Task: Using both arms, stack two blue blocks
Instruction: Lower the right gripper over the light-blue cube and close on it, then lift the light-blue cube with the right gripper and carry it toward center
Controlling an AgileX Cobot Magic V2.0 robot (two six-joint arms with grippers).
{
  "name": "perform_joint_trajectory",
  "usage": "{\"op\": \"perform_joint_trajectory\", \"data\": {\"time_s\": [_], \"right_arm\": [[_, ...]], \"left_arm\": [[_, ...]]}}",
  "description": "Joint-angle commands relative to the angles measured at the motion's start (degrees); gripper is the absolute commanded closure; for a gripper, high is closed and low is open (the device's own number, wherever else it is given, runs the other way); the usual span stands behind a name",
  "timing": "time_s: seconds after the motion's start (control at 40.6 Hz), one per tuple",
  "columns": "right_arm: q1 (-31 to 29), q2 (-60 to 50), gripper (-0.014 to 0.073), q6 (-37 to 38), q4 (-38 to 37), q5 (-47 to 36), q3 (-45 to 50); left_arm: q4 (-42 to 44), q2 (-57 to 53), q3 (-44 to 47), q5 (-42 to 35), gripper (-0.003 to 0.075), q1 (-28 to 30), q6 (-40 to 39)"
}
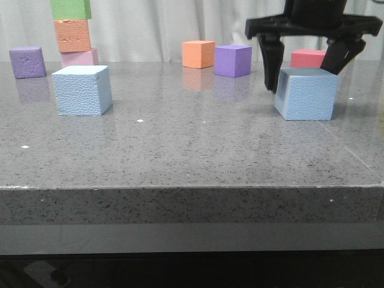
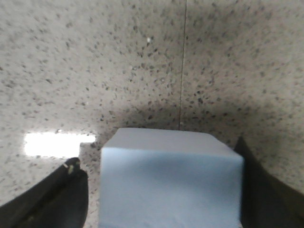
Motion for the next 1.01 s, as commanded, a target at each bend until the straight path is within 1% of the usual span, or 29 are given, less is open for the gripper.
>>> {"op": "perform_joint_trajectory", "data": {"time_s": [0.0, 0.099, 0.172, 0.271, 0.32, 0.493, 0.616, 0.788, 0.887, 0.985], "right_arm": [[-0.52, -1.70, -0.0010, 0.16, -0.30, -0.64, -1.93], [-0.52, -1.62, -0.0001, 0.16, -0.10, -0.29, -1.93], [-0.52, -1.62, 0.0054, 0.16, -0.10, 0.54, -1.93], [-0.52, -1.83, 0.0153, 0.16, 0.47, 1.99, -2.01], [-0.43, -2.40, 0.0172, 0.16, 1.60, 2.06, -2.12], [1.31, -4.58, 0.0166, 0.16, 6.33, 2.31, -2.12], [3.80, -4.58, 0.0166, 1.69, 7.05, 0.91, -2.19], [8.36, -4.05, 0.0166, 4.41, 6.28, -3.81, -2.51], [10.78, -1.81, 0.0166, 7.31, 3.78, -2.52, -6.11], [12.84, 1.16, 0.0166, 9.50, -0.28, 1.02, -11.27]], "left_arm": [[-0.40, 0.86, -1.53, -4.99, 0.0357, -0.45, 0.08], [-0.40, 0.86, -1.53, -4.99, 0.0357, -0.45, 0.08], [-0.40, 0.86, -1.53, -4.99, 0.0357, -0.45, 0.08], [-0.40, 0.86, -1.53, -4.99, 0.0357, -0.45, 0.08], [-0.40, 0.86, -1.53, -4.99, 0.0357, -0.45, 0.08], [-0.40, 0.86, -1.53, -4.99, 0.0357, -0.45, 0.08], [-0.40, 0.86, -1.53, -4.99, 0.0357, -0.45, 0.08], [-0.40, 0.86, -1.53, -4.99, 0.0357, -0.45, 0.08], [-0.40, 0.86, -1.53, -4.99, 0.0357, -0.45, 0.08], [-0.40, 0.86, -1.53, -4.99, 0.0357, -0.45, 0.08]]}}
